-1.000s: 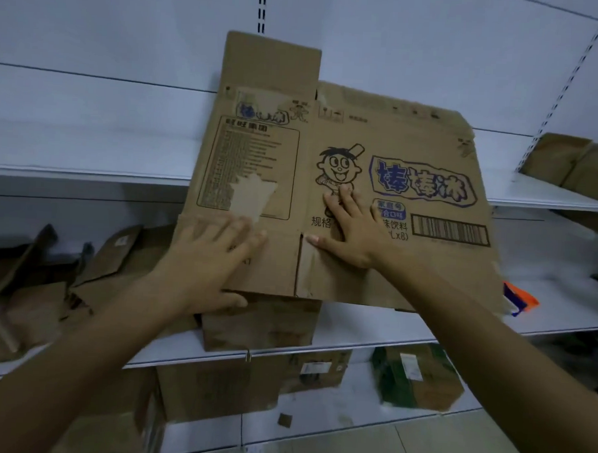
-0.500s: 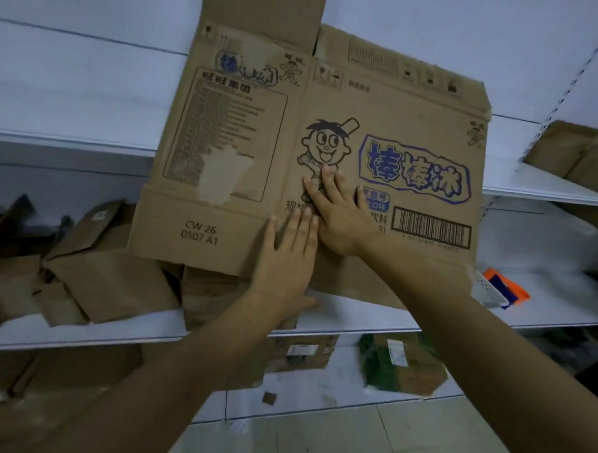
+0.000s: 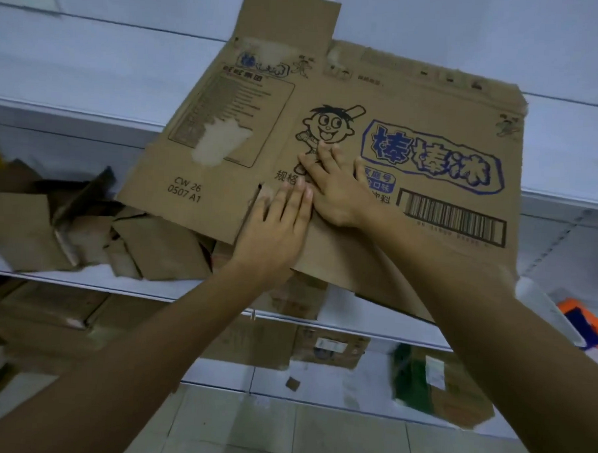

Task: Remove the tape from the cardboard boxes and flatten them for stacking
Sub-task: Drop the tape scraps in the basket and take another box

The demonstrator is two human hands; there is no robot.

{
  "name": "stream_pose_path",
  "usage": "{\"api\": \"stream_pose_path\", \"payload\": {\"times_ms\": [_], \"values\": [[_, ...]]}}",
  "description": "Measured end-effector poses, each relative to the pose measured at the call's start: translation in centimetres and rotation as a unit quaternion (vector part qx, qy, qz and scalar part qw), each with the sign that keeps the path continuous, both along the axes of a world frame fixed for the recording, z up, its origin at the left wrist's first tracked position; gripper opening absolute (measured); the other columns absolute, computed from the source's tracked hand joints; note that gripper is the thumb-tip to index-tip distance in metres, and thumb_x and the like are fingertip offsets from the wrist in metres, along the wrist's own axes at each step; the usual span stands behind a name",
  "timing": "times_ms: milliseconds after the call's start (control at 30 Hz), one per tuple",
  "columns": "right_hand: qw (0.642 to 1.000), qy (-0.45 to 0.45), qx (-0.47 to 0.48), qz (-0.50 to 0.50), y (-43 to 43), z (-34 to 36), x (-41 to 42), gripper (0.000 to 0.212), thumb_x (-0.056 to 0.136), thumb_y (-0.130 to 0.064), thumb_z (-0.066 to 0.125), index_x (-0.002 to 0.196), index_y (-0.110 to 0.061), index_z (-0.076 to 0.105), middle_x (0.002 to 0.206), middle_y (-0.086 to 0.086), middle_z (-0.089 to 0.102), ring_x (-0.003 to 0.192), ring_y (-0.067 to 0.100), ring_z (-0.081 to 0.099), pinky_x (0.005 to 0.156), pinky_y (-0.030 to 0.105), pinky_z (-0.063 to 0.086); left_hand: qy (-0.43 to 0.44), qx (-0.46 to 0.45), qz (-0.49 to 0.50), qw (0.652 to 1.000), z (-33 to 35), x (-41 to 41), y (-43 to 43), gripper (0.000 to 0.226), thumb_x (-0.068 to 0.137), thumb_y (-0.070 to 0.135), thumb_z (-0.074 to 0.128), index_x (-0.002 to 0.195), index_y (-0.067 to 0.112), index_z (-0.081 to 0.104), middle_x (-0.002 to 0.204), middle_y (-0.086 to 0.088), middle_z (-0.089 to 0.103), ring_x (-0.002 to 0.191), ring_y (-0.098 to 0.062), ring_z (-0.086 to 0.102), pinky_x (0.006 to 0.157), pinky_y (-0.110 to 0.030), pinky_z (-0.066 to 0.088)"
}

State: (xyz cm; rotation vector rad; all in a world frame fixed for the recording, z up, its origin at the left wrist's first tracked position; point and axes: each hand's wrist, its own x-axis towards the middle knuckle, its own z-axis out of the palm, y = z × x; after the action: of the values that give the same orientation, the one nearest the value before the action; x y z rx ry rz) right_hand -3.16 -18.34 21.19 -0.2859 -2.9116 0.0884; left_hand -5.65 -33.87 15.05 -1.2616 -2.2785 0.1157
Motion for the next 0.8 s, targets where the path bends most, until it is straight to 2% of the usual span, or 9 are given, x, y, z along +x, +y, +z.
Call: {"api": "stream_pose_path", "payload": {"times_ms": [133,267,367,467,533,700,733,800], "values": [[0.999,0.004,0.008,0.043,-0.6,-0.3,-0.6,0.053,0.102,-0.039,0.023,0.151,-0.031,0.008,0.160,0.005,-0.008,0.146,0.022,-0.015,0.113,0.046,-0.016,-0.003,-0.039,0.012,0.999,0.3,-0.1,-1.9,0.101,0.086,0.049,0.046,0.144,0.001,-0.021,0.157,-0.021,-0.004,0.145,-0.034,0.003,0.115,-0.046,0.016],[0.990,-0.049,0.029,0.131,-3.5,-0.1,-2.3,0.052,0.102,-0.033,0.028,0.151,-0.029,0.012,0.160,0.005,-0.010,0.145,0.020,-0.015,0.114,0.041,-0.015,-0.021,-0.080,0.060,0.995,0.4,-0.9,-6.0,0.098,0.084,0.054,0.047,0.149,0.008,-0.010,0.158,-0.018,0.001,0.143,-0.031,0.010,0.112,-0.044,0.020],[0.978,-0.084,0.052,0.186,-5.6,0.9,-4.4,0.054,0.100,-0.034,0.034,0.151,-0.028,0.015,0.160,0.003,-0.005,0.146,0.017,-0.010,0.115,0.041,-0.011,-0.058,-0.090,0.101,0.989,0.3,-2.1,-9.8,0.092,0.087,0.052,0.044,0.150,0.013,-0.011,0.158,-0.014,0.000,0.142,-0.031,0.010,0.110,-0.043,0.025],[0.984,-0.062,0.062,0.152,-6.3,2.5,-6.5,0.064,0.095,-0.055,0.035,0.151,-0.031,0.014,0.160,0.005,-0.002,0.147,0.020,-0.007,0.114,0.048,-0.010,-0.084,-0.071,0.144,0.983,1.5,-3.7,-14.0,0.089,0.087,0.054,0.041,0.150,0.020,-0.012,0.160,-0.009,-0.001,0.143,-0.031,0.012,0.105,-0.042,0.034],[0.991,-0.047,0.053,0.116,-6.4,3.6,-7.8,0.071,0.091,-0.067,0.031,0.150,-0.032,0.015,0.160,0.007,-0.002,0.147,0.022,-0.005,0.114,0.053,-0.007,-0.099,-0.055,0.168,0.979,2.8,-5.1,-16.7,0.089,0.087,0.057,0.043,0.150,0.024,-0.012,0.160,-0.005,0.000,0.143,-0.030,0.013,0.107,-0.043,0.034],[0.993,-0.022,0.101,0.051,-7.2,6.0,-11.6,0.083,0.081,-0.079,0.032,0.148,-0.031,0.020,0.159,0.012,-0.004,0.146,0.034,-0.001,0.112,0.063,0.006,-0.094,-0.044,0.188,0.977,5.9,-8.2,-20.0,0.076,0.089,0.053,0.043,0.148,0.033,-0.001,0.159,0.006,0.006,0.136,-0.025,0.031,0.092,-0.037,0.042],[0.992,-0.005,0.118,0.036,-7.0,6.7,-12.1,0.085,0.079,-0.080,0.035,0.147,-0.029,0.023,0.159,0.014,0.003,0.145,0.037,0.004,0.111,0.063,0.011,-0.096,-0.042,0.190,0.976,6.8,-8.7,-20.4,0.072,0.090,0.054,0.042,0.148,0.035,0.003,0.159,0.007,0.008,0.134,-0.024,0.033,0.090,-0.037,0.043],[0.988,0.038,0.151,-0.005,-6.1,8.0,-13.1,0.085,0.076,-0.080,0.041,0.139,-0.022,0.039,0.150,0.018,0.029,0.137,0.037,0.028,0.108,0.053,0.026,-0.083,-0.046,0.179,0.979,8.7,-9.4,-20.9,0.065,0.090,0.054,0.040,0.146,0.035,0.012,0.157,0.008,0.016,0.130,-0.023,0.040,0.084,-0.035,0.044]]}}
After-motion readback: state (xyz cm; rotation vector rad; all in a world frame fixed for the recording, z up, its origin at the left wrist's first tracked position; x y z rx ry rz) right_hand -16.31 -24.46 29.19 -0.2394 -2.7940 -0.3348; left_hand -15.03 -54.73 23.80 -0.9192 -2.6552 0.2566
